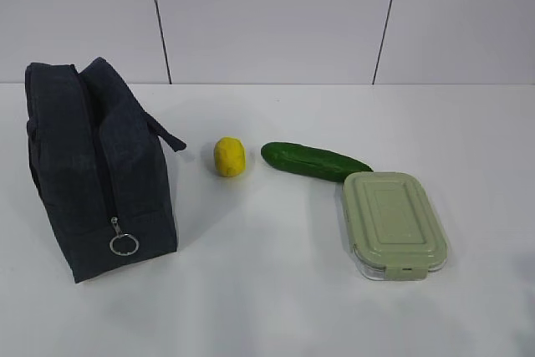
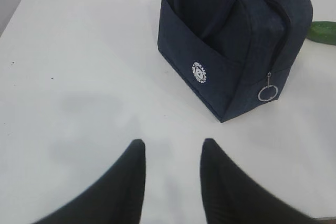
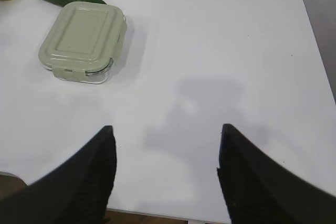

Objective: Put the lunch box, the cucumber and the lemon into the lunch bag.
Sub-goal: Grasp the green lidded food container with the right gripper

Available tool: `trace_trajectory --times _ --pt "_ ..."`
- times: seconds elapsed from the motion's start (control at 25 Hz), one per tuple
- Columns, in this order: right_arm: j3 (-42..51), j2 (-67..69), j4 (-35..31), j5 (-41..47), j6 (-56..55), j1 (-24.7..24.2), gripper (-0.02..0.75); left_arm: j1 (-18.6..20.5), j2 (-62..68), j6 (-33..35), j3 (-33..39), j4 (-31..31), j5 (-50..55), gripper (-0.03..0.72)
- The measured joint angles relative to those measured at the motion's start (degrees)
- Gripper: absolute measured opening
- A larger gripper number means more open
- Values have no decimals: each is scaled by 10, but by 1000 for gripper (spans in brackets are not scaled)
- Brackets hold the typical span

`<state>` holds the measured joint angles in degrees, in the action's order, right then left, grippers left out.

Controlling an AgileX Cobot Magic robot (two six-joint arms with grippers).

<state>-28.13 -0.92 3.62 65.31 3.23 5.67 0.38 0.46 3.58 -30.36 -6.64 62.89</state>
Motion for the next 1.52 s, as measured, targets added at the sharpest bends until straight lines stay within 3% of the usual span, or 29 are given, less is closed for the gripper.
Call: trace_trajectory --times 1.52 --pt "0 0 -1 0 0 0 487 0 0 0 0 0 0 242"
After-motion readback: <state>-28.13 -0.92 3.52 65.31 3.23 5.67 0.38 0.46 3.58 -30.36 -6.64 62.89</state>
